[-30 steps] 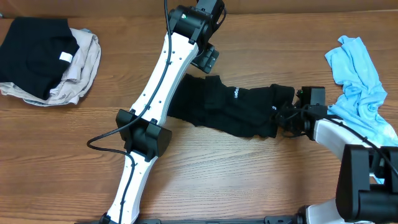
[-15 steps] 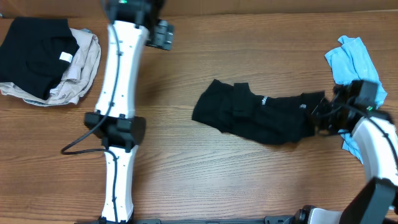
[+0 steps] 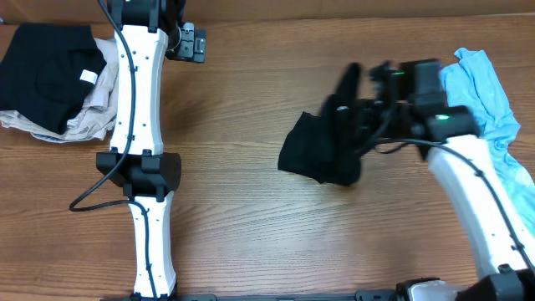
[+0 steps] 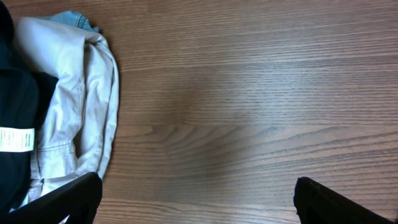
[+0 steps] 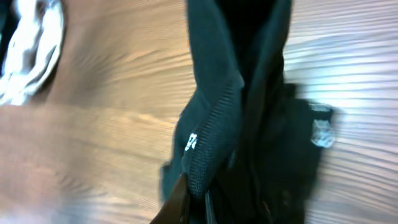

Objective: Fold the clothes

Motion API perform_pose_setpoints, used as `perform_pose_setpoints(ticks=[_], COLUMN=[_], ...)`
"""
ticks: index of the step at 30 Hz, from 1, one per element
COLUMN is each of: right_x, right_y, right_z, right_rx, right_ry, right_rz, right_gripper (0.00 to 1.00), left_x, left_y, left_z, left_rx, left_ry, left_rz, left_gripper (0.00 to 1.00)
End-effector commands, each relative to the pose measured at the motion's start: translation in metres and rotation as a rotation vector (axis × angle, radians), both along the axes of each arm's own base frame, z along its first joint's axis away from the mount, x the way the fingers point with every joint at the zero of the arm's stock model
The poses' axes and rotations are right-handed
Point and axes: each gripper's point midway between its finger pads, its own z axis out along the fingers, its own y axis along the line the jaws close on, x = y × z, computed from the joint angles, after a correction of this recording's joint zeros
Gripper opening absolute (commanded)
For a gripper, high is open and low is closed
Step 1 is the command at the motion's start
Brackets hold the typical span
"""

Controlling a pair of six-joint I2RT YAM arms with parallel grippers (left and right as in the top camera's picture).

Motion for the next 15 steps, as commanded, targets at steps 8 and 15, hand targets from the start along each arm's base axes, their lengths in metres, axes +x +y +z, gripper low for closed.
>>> perform_pose_setpoints(ticks=[8, 15], right_x=[0.02, 0.027], right_y=[0.082, 0.053], right_z=[-0.076, -0.025], right_rx=[-0.056, -0.023], right_ry=[0.107, 0.066], right_rz=[0.01, -0.071], right_gripper=[0.83, 0.92], left_x=[0.003, 0.004], left_y=[-0.011, -0.021], left_z=[-0.009, -0.014], left_rx=[-0.082, -0.121], left_ry=[0.012, 0.027], left_rz=[-0.005, -0.033], left_gripper=[1.0, 1.0])
